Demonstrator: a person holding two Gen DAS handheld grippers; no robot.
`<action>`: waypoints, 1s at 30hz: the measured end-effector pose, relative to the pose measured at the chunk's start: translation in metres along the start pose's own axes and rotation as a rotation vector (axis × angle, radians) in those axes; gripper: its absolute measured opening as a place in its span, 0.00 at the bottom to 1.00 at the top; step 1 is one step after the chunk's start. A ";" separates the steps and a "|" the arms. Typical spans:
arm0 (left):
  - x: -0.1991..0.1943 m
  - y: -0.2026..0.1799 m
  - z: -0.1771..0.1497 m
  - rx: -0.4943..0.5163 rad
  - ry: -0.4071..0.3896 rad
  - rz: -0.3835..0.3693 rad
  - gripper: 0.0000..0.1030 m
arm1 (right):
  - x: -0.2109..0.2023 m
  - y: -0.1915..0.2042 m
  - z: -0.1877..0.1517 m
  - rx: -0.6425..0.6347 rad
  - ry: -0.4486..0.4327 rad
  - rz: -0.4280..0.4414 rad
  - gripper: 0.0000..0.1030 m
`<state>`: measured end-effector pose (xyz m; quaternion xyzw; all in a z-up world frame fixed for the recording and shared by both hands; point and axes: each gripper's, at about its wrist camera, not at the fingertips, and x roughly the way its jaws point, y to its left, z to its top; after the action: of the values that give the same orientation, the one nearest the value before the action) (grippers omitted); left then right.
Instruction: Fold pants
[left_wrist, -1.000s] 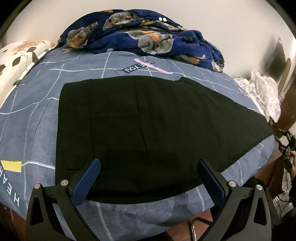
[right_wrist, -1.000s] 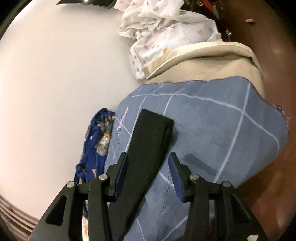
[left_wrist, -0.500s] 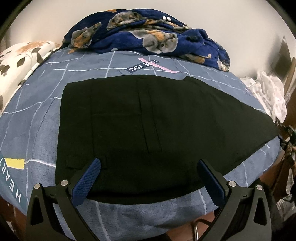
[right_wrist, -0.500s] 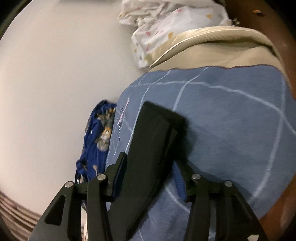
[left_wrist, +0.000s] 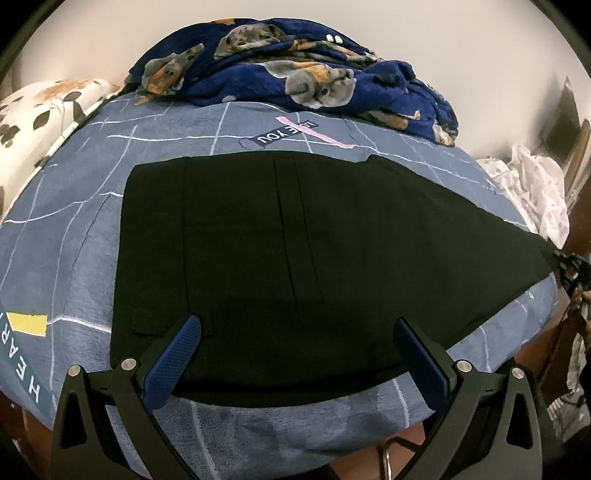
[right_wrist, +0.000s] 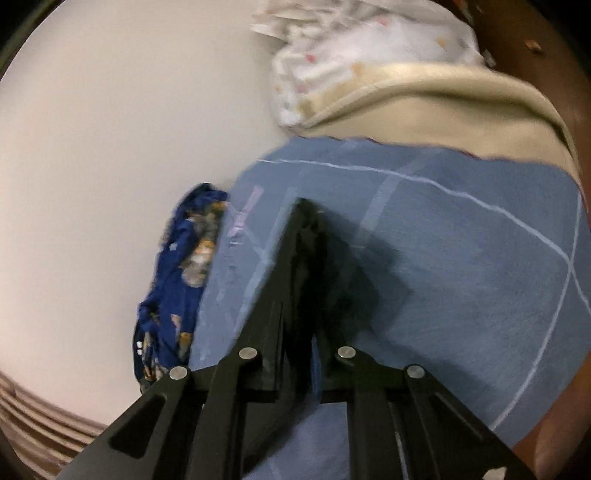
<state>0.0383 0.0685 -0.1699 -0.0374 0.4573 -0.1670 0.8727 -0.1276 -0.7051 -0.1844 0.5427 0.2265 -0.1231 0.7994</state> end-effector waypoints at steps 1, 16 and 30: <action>-0.001 0.000 0.000 -0.004 -0.004 -0.004 1.00 | -0.001 0.012 -0.003 -0.030 -0.007 0.009 0.12; -0.040 -0.008 0.022 -0.041 -0.073 -0.107 1.00 | 0.063 0.165 -0.126 -0.324 0.223 0.162 0.12; -0.027 -0.009 0.012 -0.083 -0.018 -0.176 1.00 | 0.136 0.192 -0.263 -0.577 0.498 0.042 0.12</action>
<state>0.0318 0.0679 -0.1395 -0.1153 0.4507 -0.2235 0.8565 0.0155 -0.3824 -0.1770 0.3130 0.4281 0.0977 0.8421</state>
